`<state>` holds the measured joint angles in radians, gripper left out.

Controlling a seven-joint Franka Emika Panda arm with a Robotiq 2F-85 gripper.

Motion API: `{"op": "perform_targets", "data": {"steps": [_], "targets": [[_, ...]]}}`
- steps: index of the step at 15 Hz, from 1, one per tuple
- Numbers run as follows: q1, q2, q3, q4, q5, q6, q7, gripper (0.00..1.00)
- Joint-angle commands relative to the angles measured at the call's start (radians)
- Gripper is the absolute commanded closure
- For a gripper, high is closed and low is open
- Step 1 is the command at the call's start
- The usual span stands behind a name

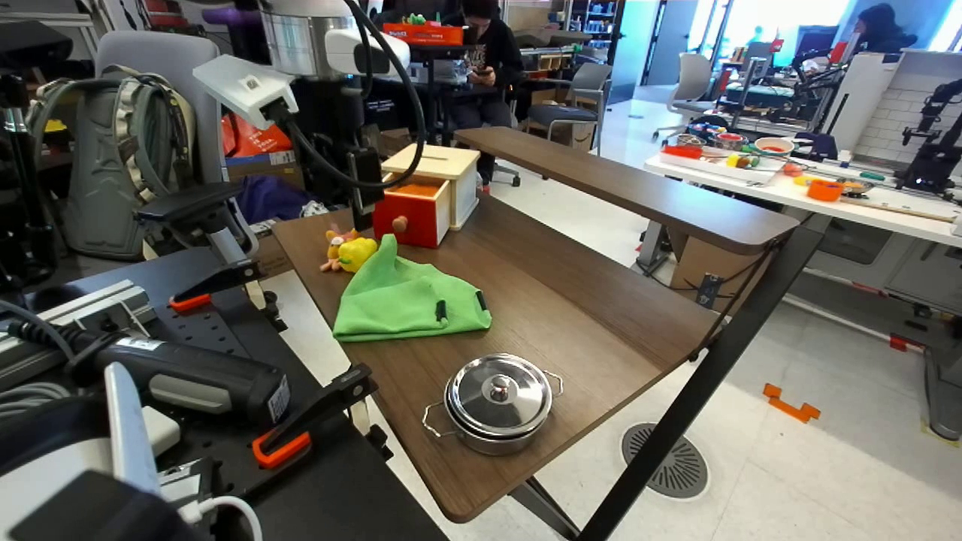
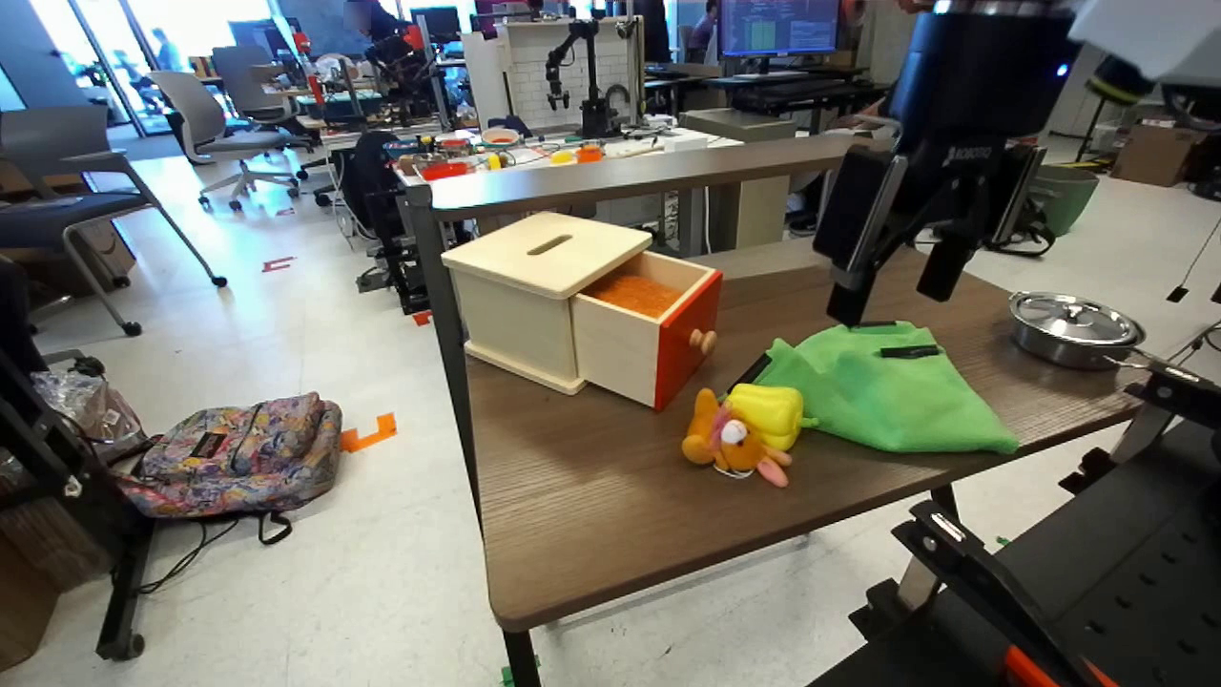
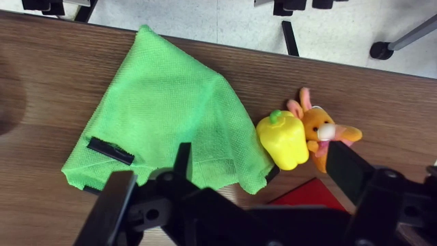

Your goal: Move the cloth forward

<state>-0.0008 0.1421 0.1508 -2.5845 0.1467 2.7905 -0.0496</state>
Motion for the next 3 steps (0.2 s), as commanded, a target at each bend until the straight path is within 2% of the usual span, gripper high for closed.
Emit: {"op": "perform_targets", "data": {"steps": [1,3], "targets": [[0.016,-0.007,-0.016,-0.003,0.005,-0.006,-0.003,0.0],[0.014,-0.006,-0.017,-0.007,0.005,-0.006,-0.004,0.0]]}}
